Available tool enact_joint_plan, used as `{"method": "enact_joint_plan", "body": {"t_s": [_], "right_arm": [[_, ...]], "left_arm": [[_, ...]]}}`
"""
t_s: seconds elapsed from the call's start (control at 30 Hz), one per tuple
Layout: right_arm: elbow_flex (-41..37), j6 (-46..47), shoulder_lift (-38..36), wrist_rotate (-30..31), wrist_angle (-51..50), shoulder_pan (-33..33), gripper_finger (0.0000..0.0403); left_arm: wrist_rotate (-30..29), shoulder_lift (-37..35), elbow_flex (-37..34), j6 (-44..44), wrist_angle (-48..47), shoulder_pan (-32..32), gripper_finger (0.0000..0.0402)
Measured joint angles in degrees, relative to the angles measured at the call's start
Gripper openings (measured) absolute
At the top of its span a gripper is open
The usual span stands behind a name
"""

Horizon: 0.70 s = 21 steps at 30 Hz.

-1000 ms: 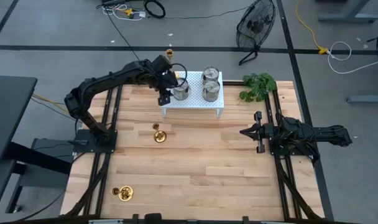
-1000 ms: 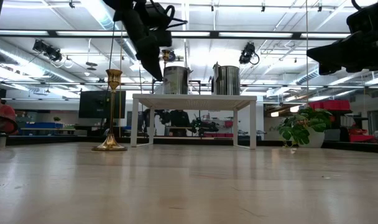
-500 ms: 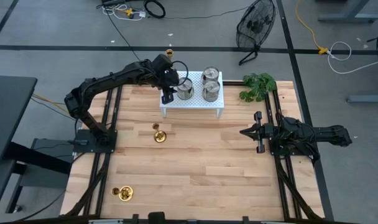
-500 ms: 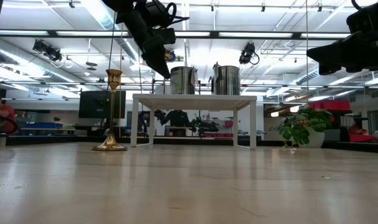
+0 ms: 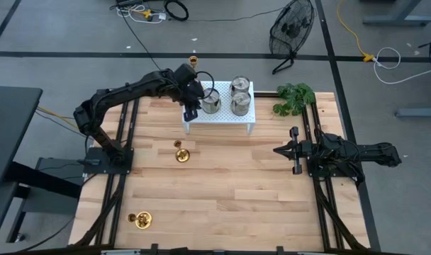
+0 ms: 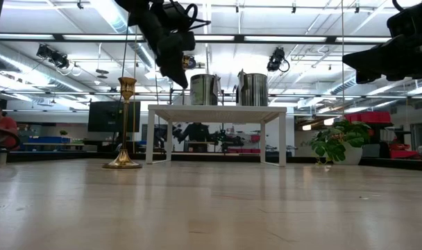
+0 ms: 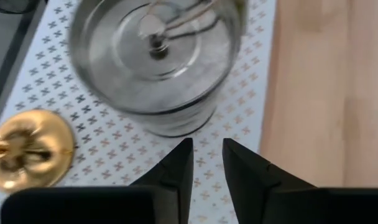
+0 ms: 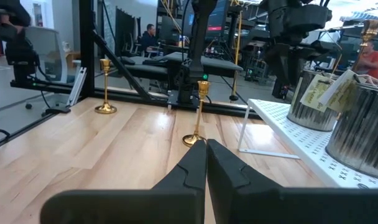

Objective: Pick & Place candle stick holders
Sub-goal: Put the scented candle can on the shelf

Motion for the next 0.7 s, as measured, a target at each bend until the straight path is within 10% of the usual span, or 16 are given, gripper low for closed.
{"method": "enact_joint_plan", "body": {"t_s": [0.7], "right_arm": [[0.01,0.01,0.00,0.00,0.01,0.00,0.0017]], "left_arm": [[0.57,0.02,0.00,2.48,7.74,-1.50,0.0036]]}}
